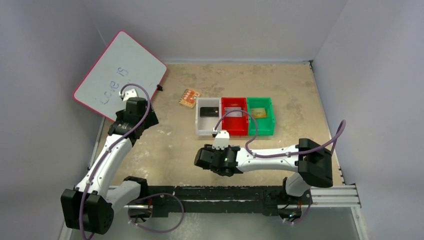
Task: Take the credit cards out of the card holder
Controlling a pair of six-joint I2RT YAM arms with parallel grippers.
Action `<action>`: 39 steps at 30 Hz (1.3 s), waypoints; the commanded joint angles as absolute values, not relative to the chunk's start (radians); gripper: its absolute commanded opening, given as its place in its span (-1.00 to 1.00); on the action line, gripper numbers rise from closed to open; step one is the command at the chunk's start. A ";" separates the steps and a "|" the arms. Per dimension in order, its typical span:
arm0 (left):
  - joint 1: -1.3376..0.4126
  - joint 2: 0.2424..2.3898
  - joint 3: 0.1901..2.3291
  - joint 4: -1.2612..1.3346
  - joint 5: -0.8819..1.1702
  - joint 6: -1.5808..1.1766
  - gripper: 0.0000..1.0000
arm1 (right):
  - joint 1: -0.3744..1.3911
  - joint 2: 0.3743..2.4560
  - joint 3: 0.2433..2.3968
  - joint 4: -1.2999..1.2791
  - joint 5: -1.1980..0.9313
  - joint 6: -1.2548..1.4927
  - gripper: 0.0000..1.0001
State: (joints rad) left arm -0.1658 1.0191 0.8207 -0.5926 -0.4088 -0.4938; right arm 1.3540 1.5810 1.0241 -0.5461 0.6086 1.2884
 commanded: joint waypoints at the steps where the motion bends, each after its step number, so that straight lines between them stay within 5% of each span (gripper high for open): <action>1: -0.162 1.022 0.842 -0.574 -0.424 -0.494 0.71 | 1.289 1.592 1.034 -0.520 0.585 1.265 0.24; 26: -0.162 1.038 0.842 -0.574 -0.413 -0.491 0.66 | 1.228 1.710 1.050 -0.503 0.498 1.212 0.18; 39: -0.162 1.049 0.843 -0.574 -0.407 -0.491 0.65 | 1.189 1.661 0.977 -0.420 0.441 1.208 -0.31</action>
State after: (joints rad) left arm -0.1658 1.0481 0.8207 -0.5926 -0.4076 -0.4938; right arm 1.2102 1.6894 1.0134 -0.4534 0.4656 1.2034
